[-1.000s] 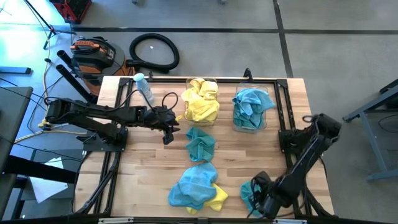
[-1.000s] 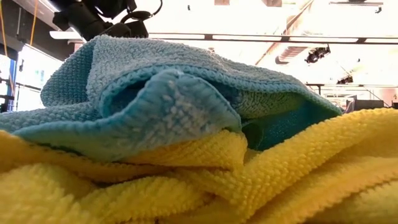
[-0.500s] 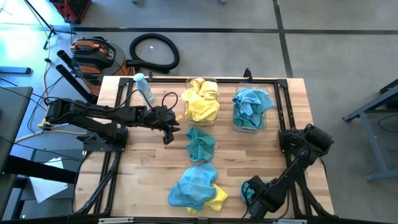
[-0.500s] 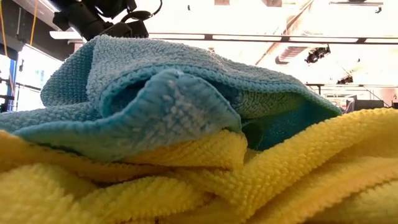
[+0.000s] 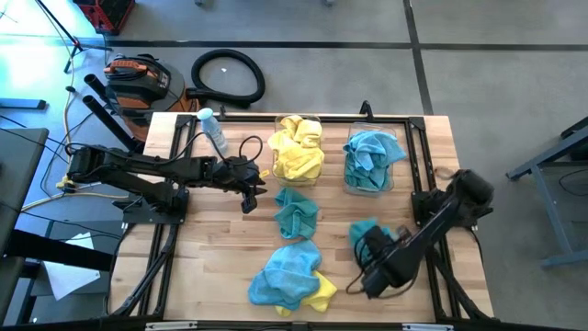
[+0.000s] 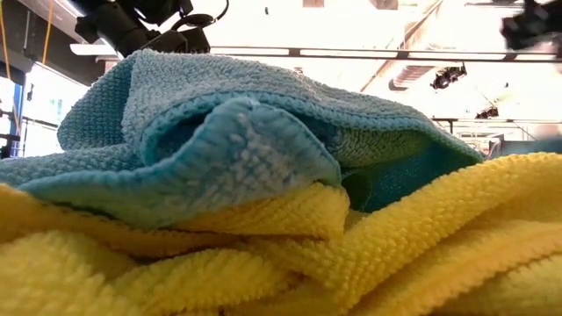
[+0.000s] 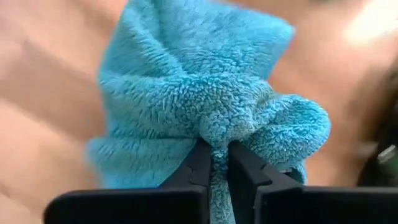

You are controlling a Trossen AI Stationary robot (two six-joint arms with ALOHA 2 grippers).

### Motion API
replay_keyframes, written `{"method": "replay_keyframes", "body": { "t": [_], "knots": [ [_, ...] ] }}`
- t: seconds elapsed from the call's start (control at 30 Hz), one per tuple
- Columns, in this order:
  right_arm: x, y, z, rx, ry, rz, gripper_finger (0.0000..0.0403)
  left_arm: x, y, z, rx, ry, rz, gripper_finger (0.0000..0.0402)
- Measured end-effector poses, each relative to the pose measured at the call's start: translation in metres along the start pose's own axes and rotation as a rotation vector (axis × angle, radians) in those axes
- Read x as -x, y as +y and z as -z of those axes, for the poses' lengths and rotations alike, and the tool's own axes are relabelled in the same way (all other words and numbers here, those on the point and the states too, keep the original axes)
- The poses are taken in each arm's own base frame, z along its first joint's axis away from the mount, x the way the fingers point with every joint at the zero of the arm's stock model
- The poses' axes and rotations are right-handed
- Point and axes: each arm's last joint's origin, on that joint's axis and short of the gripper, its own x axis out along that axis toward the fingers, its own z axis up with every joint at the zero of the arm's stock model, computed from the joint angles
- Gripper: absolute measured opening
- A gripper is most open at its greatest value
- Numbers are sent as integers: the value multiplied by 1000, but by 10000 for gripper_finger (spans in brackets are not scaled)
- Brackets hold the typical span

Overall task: Sort microfiber towel by color & place in baskets
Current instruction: Put the blue towel into the right transparent bin

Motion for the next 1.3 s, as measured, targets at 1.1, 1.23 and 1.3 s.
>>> {"method": "replay_keyframes", "body": {
  "t": [1.1,1.23,1.3],
  "knots": [
    [5,-141,-211,-352,-22,-12,10,0,0,1,-3,16,-2,113],
    [-35,-126,-209,-330,82,3,11,0,0,1,-3,16,-2,113],
    [-58,-123,-202,-345,130,-12,11,0,0,1,-3,16,-2,113]
  ]
}}
